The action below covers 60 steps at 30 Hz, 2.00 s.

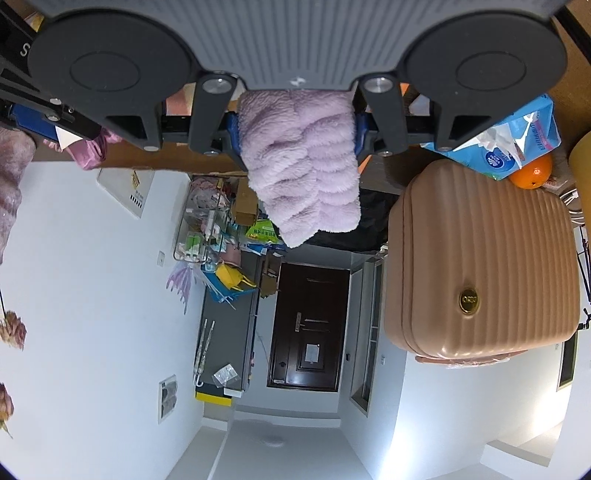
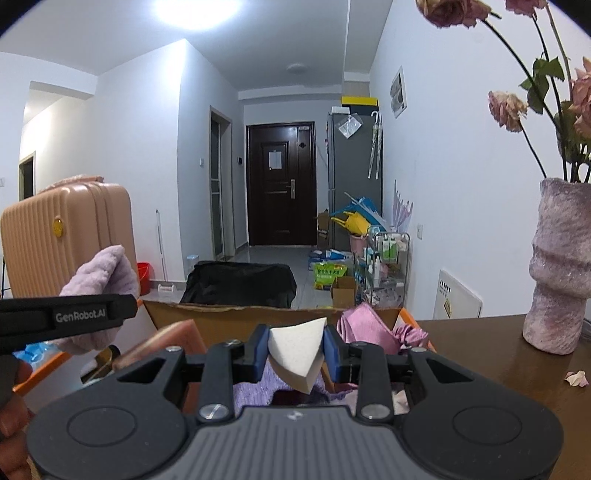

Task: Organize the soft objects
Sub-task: 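Lift and carry the towel and white sponge over the box with both tools, then lower both tools into the box and open them to release the items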

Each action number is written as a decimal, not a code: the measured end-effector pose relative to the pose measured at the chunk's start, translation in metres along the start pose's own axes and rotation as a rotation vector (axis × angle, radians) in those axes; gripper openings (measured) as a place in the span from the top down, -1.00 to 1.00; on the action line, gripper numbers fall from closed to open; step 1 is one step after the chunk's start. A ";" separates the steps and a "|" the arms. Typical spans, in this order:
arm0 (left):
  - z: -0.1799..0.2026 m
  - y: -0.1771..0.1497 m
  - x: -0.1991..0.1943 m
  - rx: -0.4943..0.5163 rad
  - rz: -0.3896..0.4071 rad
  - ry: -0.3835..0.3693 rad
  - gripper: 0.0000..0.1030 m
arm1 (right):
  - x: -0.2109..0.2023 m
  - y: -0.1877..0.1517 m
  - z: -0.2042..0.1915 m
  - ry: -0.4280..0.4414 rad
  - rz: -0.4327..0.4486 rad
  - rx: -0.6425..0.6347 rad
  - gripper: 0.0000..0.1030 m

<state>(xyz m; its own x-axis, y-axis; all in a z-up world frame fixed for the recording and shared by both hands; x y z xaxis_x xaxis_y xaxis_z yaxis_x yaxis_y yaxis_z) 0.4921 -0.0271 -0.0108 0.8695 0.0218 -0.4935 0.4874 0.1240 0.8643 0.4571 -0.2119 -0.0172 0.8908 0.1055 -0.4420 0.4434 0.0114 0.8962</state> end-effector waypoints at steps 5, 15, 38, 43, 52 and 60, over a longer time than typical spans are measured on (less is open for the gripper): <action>0.003 -0.008 0.007 0.030 -0.030 -0.003 -0.05 | 0.008 -0.006 0.000 -0.001 -0.026 -0.008 0.40; 0.007 -0.014 0.009 0.069 -0.028 -0.010 -0.06 | 0.016 -0.019 0.001 -0.009 -0.061 -0.013 0.35; -0.006 -0.007 -0.009 0.001 0.073 0.050 -1.00 | 0.004 -0.018 0.012 -0.045 0.018 0.042 -1.00; -0.007 -0.007 -0.009 -0.005 0.077 0.059 -1.00 | 0.003 -0.017 0.013 -0.051 0.024 0.046 -1.00; -0.016 -0.007 -0.013 -0.038 0.078 0.094 -1.00 | -0.003 -0.020 0.013 -0.066 0.039 0.047 -1.00; -0.028 -0.015 -0.026 -0.052 0.072 0.125 -1.00 | -0.016 -0.025 0.019 -0.084 0.048 0.047 -1.00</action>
<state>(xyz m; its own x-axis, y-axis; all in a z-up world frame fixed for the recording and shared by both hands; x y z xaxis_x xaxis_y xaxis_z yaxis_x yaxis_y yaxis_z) 0.4598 -0.0014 -0.0135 0.8836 0.1554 -0.4417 0.4168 0.1686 0.8932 0.4336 -0.2330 -0.0330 0.9155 0.0213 -0.4017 0.4022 -0.0387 0.9147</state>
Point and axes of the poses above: each gripper's, at about its wrist camera, not at the fingertips, and x roughly the way its jaws point, z to its right, y to its top, the point moved 5 cm from there along x, roughly the way its jaws point, and after that the axes turned 10 degrees about -z, right-handed, at the moved point
